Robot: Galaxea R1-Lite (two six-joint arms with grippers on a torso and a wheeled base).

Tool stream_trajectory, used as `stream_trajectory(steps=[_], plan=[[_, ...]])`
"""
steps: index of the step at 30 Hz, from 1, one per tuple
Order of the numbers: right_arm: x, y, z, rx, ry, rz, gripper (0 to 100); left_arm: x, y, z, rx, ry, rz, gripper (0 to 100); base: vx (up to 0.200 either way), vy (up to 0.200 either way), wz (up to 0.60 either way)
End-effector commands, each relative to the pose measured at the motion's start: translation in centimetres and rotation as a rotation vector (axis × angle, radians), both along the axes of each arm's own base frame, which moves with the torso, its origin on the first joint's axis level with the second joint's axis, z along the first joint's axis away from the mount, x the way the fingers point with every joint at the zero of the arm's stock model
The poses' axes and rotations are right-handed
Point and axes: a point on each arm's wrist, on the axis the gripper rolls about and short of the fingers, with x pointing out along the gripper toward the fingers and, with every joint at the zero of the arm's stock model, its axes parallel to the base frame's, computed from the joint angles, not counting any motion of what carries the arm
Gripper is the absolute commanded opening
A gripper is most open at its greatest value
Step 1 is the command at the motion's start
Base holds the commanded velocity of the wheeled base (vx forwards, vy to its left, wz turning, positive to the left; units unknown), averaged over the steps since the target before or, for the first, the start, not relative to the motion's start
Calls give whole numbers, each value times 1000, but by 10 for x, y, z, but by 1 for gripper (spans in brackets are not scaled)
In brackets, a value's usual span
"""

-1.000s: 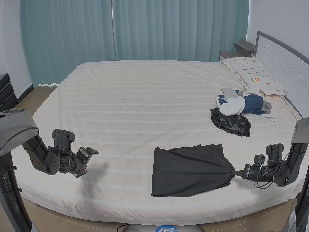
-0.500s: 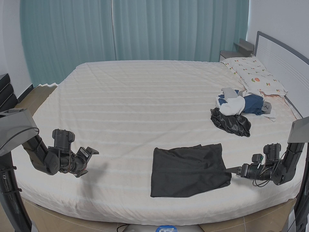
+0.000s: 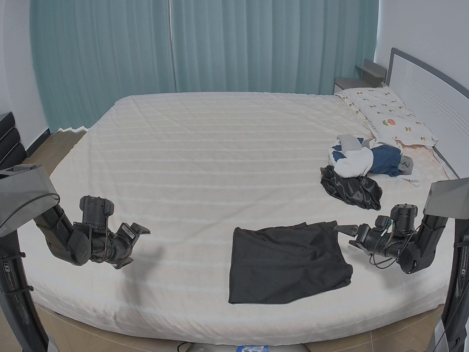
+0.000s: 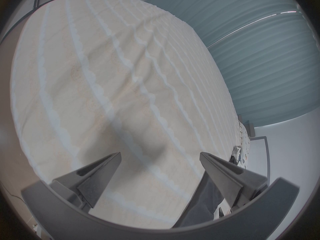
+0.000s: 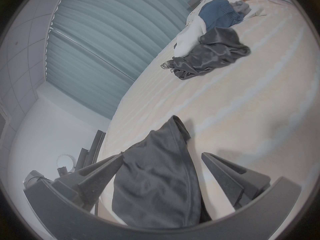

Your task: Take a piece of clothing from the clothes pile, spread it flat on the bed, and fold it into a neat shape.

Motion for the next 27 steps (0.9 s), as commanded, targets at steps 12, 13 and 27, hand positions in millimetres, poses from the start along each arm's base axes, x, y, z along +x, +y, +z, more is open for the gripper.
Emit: stream_trajectory(steps=[12,13,27], plan=[[30,26,-42,-35,-58,-45,100,-1,-1,-2,4,6,1,100,0,0,0],[30,26,-41,-34,-60,-45,0,-1,-1,-2,4,6,1,100,0,0,0],[42,20,-41,14,-84,-132,0,-1,-1,-2,4,6,1,100,0,0,0]])
